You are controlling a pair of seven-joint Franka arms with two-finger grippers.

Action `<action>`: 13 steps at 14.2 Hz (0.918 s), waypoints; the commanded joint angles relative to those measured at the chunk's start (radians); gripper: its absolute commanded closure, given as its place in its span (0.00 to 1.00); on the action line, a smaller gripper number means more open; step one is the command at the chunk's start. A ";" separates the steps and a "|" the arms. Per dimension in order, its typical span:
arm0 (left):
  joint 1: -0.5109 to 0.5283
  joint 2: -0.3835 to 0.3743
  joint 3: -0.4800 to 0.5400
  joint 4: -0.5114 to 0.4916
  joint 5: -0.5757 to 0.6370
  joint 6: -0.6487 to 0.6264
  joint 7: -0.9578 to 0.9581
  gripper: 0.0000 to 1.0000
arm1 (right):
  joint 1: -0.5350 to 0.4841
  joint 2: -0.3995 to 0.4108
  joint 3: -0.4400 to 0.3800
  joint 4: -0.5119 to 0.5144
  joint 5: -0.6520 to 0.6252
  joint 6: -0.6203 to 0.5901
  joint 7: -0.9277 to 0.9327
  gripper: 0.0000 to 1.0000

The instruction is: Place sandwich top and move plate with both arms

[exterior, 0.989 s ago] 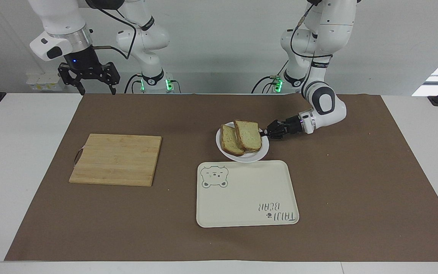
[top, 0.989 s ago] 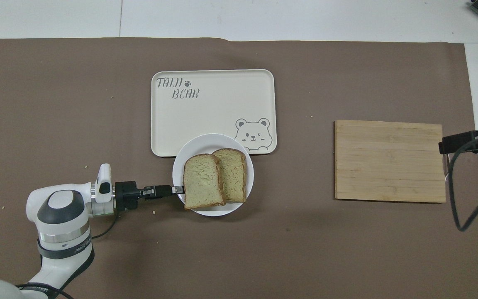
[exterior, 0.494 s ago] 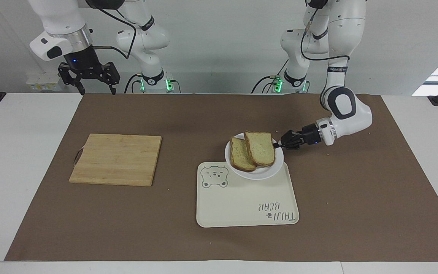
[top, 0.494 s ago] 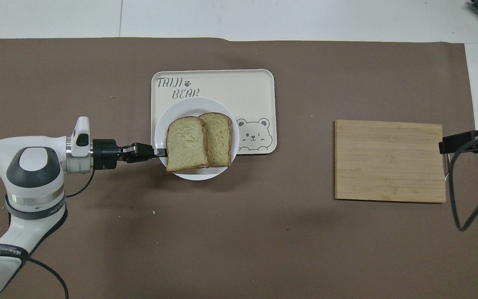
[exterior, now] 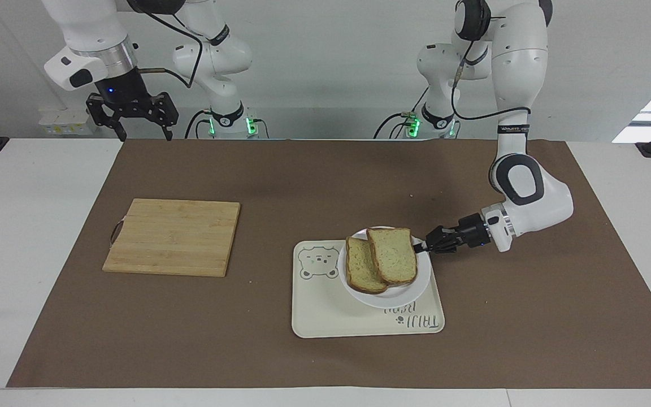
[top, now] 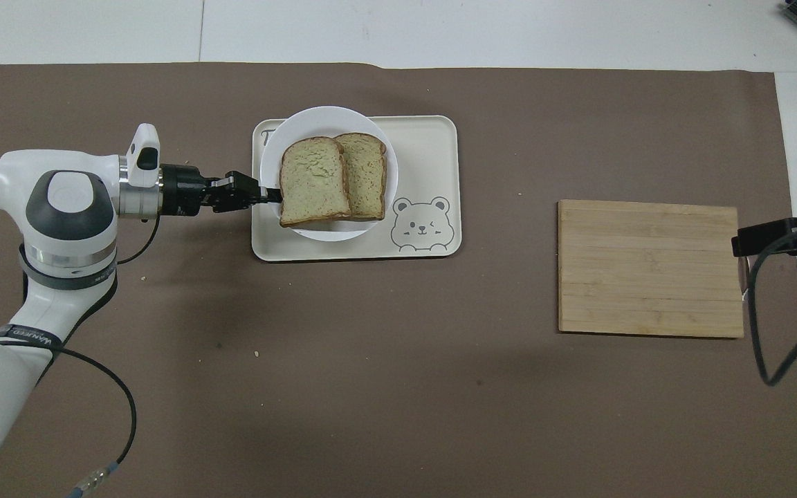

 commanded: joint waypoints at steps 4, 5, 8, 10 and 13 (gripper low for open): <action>-0.047 0.116 -0.004 0.110 0.017 0.064 -0.039 1.00 | -0.015 -0.002 0.007 0.005 0.003 -0.012 -0.027 0.00; -0.047 0.119 -0.006 0.110 0.017 0.075 -0.039 1.00 | -0.015 -0.002 0.006 0.005 0.003 -0.014 -0.027 0.00; -0.051 0.121 -0.006 0.100 0.014 0.112 -0.037 1.00 | -0.015 -0.002 0.007 0.005 0.003 -0.012 -0.027 0.00; -0.056 0.119 -0.006 0.097 0.017 0.105 -0.042 1.00 | -0.015 -0.002 0.006 0.007 0.003 -0.012 -0.027 0.00; -0.067 0.115 -0.003 0.078 0.019 0.092 -0.039 0.42 | -0.014 -0.002 0.007 0.005 0.003 -0.014 -0.027 0.00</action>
